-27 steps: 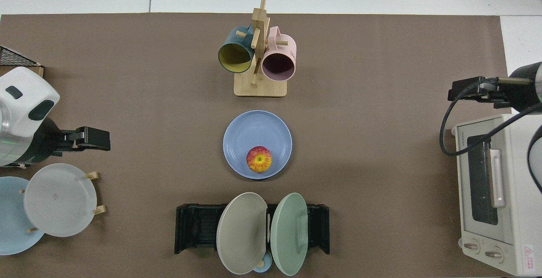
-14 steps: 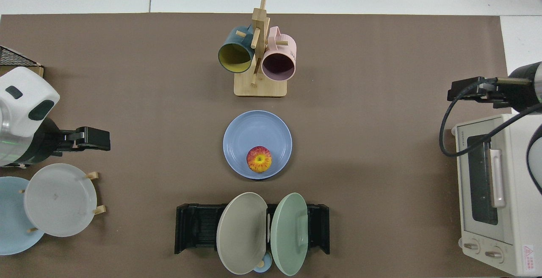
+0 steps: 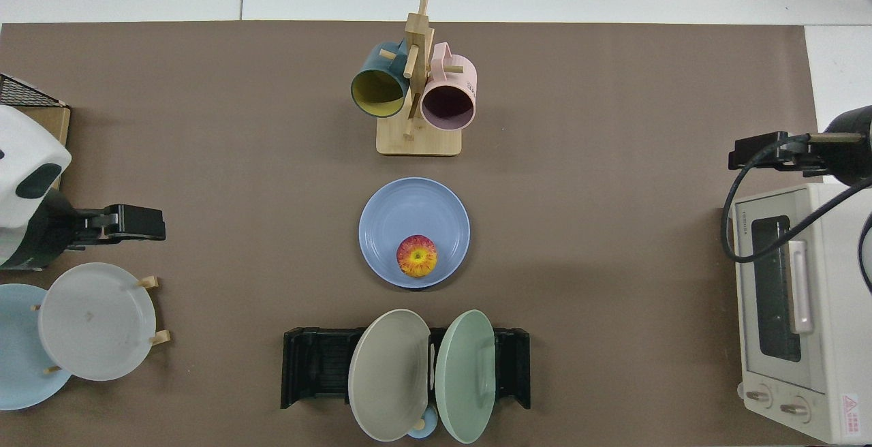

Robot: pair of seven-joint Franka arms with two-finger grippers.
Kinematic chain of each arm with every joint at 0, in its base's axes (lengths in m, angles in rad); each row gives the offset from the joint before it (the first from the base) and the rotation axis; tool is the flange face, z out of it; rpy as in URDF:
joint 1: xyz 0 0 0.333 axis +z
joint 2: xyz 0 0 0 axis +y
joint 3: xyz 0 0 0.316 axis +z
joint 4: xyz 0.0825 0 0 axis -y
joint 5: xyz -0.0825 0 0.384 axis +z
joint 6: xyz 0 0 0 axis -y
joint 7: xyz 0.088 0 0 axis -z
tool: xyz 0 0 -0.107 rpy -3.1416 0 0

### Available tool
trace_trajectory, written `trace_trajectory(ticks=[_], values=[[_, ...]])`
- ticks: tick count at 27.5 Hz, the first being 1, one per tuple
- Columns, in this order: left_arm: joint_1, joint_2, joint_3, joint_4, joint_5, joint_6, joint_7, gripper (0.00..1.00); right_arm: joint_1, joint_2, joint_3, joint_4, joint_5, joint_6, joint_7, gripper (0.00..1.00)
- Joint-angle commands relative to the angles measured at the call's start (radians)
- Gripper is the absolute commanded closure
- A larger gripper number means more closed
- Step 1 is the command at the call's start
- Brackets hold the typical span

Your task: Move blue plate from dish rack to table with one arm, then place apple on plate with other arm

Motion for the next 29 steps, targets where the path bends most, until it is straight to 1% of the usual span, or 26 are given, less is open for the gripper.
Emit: trace_trajectory(ticks=[1,2,3,10,16,22,26,29], values=[[0.0,-0.006,0.006,0.001,-0.004,0.004,-0.002,0.0,0.105,-0.018,-0.109,0.002,-0.002,-0.023,-0.023,0.0],[-0.002,-0.008,0.005,0.0,-0.003,0.003,0.0,0.0,0.121,-0.019,-0.135,0.002,0.004,-0.02,-0.02,0.0],[0.0,-0.009,0.005,-0.003,-0.003,0.001,0.0,0.0,0.121,-0.018,-0.137,0.002,0.008,-0.02,-0.022,0.0],[0.0,-0.008,0.009,-0.019,0.002,-0.005,-0.011,0.0,0.11,-0.018,-0.125,0.002,0.012,-0.014,-0.012,0.0],[0.003,-0.008,0.011,-0.017,0.003,-0.003,-0.011,0.0,0.103,-0.009,-0.105,0.007,-0.005,-0.014,-0.011,0.0],[0.006,-0.008,0.011,-0.017,0.003,0.0,-0.011,0.0,0.087,0.002,-0.1,0.007,-0.008,-0.008,-0.011,0.0],[0.015,-0.006,0.011,-0.017,0.003,0.004,-0.008,0.0,0.077,0.002,-0.088,-0.001,-0.012,-0.013,-0.009,0.0],[0.016,-0.006,0.011,-0.017,0.003,0.006,-0.008,0.0,0.064,0.0,-0.088,-0.007,-0.028,-0.02,-0.011,0.0]])
